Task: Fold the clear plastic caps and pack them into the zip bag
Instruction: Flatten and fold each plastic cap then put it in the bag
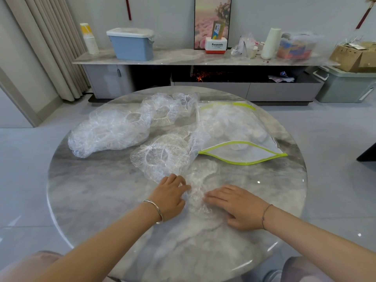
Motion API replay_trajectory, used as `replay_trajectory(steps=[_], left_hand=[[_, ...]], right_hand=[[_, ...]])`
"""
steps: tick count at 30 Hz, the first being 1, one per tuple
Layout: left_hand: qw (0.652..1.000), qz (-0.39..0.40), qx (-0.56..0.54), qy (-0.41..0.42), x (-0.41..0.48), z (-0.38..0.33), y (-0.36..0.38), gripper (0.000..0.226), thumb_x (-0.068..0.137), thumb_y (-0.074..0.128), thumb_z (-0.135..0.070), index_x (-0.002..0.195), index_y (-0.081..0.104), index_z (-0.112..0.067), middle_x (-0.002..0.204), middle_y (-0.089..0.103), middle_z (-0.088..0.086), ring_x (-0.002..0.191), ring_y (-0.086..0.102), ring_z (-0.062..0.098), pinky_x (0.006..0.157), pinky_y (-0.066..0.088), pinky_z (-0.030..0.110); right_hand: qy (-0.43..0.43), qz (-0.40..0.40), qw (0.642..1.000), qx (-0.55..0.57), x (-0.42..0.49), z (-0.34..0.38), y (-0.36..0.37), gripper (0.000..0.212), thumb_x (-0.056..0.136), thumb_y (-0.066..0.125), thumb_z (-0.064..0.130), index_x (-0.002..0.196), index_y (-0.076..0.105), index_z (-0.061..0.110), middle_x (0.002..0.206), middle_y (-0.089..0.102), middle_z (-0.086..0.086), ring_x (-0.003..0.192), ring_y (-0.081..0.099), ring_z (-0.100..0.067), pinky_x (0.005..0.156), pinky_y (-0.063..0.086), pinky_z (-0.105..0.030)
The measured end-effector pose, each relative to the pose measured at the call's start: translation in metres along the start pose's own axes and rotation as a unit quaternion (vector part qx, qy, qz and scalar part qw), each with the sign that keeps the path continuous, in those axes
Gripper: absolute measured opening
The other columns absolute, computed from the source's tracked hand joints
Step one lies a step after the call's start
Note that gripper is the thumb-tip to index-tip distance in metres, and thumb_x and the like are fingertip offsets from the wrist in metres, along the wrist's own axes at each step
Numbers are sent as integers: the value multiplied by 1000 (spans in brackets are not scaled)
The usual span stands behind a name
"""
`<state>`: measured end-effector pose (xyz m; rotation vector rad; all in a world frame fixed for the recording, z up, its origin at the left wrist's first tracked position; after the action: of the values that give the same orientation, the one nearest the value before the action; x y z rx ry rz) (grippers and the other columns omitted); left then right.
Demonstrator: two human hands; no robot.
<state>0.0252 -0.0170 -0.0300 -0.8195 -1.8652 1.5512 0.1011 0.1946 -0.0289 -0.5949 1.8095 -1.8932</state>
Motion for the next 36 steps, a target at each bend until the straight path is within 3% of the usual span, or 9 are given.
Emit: replay_trajectory(steps=[5, 8, 13, 17, 19, 22, 25, 30, 36], left_hand=[[999, 34, -13, 29, -7, -2, 6, 91, 58, 12, -47, 140, 40, -22, 146, 36, -9, 134, 26, 19, 111, 7, 24], [998, 28, -21, 45, -10, 1, 4, 86, 59, 23, -54, 137, 43, -25, 140, 42, -10, 130, 29, 16, 108, 8, 21], [988, -44, -144, -40, -5, -2, 0, 50, 79, 43, -61, 98, 69, -22, 93, 64, -6, 93, 49, 7, 86, 30, 17], [955, -21, -258, -146, -2, -6, 8, 25, 87, 62, -36, 65, 54, -30, 64, 58, -11, 61, 49, 0, 65, 37, 14], [944, 6, -274, -182, -1, -3, 14, 27, 87, 63, -31, 64, 48, -31, 57, 55, -12, 57, 47, 1, 65, 39, 18], [937, 3, -278, -212, -2, -4, 13, 17, 86, 61, -22, 74, 51, -27, 59, 56, -11, 59, 48, 1, 71, 45, 25], [948, -28, -247, -200, -3, -8, 7, 17, 86, 60, -22, 102, 54, -21, 81, 60, -8, 75, 54, 9, 79, 45, 27], [987, -130, 49, 79, -2, -22, 9, 49, 89, 37, -42, 127, 52, -15, 127, 58, 1, 115, 53, 19, 97, 33, 31], [998, -24, 33, 57, -15, -15, 44, 60, 99, 5, -50, 136, 37, -16, 137, 52, 0, 124, 52, 16, 97, 47, 33]], right_hand=[[22, -120, 992, -9, 10, 1, 9, 35, 75, 44, 23, 98, 71, 25, 96, 67, 10, 84, 59, -8, 83, 37, -20], [121, -142, 972, 142, 10, 1, 8, 16, 87, 51, 23, 85, 67, 23, 86, 65, 9, 80, 58, -10, 78, 44, -28], [337, -163, 750, 545, 14, -1, -4, 19, 93, 51, 1, 76, 59, -3, 60, 62, 4, 54, 58, -4, 57, 46, -17], [420, -146, 693, 568, 10, -5, 0, 8, 93, 57, 13, 86, 55, 8, 63, 56, -3, 46, 57, -11, 44, 40, -22], [435, -184, 735, 487, 9, -6, 0, 13, 91, 61, 22, 100, 53, 17, 86, 60, 3, 63, 59, -9, 56, 45, -20], [283, -270, 891, 230, 6, 2, -16, 28, 92, 53, 31, 117, 53, 18, 119, 52, 9, 101, 53, -5, 87, 42, -23], [109, -186, 976, 30, 7, 13, -10, 46, 95, 38, 38, 135, 48, 17, 145, 43, 2, 132, 35, -11, 108, 24, -30], [125, -11, 992, 31, 2, 8, 25, 67, 96, 6, 58, 151, 14, 22, 157, 12, 7, 146, 9, -15, 114, -6, -29], [134, 26, 987, 79, 2, 4, 27, 77, 82, -5, 69, 147, -5, 29, 155, -6, 15, 144, -11, -6, 113, -15, -26]])
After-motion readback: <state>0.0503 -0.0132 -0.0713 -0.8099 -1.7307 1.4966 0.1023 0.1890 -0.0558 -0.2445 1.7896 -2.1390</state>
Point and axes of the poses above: each hand's wrist, its own x-axis towards the middle knuckle, its own y-axis out of the palm, z = x × y, the point moved 2 cm from there along x, towards the middle knuckle
